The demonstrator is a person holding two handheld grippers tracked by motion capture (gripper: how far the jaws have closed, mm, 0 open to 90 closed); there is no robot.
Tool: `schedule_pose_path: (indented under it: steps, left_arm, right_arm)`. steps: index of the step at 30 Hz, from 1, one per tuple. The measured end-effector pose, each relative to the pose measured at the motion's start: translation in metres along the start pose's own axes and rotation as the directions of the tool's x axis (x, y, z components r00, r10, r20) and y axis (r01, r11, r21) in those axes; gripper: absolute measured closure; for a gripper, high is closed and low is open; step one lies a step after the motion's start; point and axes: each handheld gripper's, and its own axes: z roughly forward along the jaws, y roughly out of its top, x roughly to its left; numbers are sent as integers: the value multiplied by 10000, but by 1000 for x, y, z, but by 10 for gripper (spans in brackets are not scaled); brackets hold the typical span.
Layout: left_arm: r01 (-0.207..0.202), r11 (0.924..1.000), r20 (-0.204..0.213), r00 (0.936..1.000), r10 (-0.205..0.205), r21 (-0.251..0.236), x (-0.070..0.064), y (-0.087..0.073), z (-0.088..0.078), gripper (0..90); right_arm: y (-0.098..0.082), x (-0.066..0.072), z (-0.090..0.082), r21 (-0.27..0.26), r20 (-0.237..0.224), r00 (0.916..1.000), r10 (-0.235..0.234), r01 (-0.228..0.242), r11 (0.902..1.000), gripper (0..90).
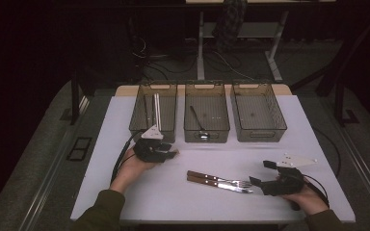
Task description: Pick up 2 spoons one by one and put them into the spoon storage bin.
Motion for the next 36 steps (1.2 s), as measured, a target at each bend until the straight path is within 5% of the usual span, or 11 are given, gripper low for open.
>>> schedule_pose_path:
  steps: [13,31,36]
  left_arm:
    - [-682,9920,-95,9975,696,1062,0,2,20,669]
    - [-21,9960,460,9989,-20,892,6,-3,15,725]
    - [-93,9961,485,9988,51,873,1,-3,9,725]
  right_arm:
    - [0,2,3,133,-4,9999,-100,100,9999,134]
    - [1,3,0,155,127,9994,-326,324,9994,135]
    - [1,4,0,148,146,9992,-381,379,9992,135]
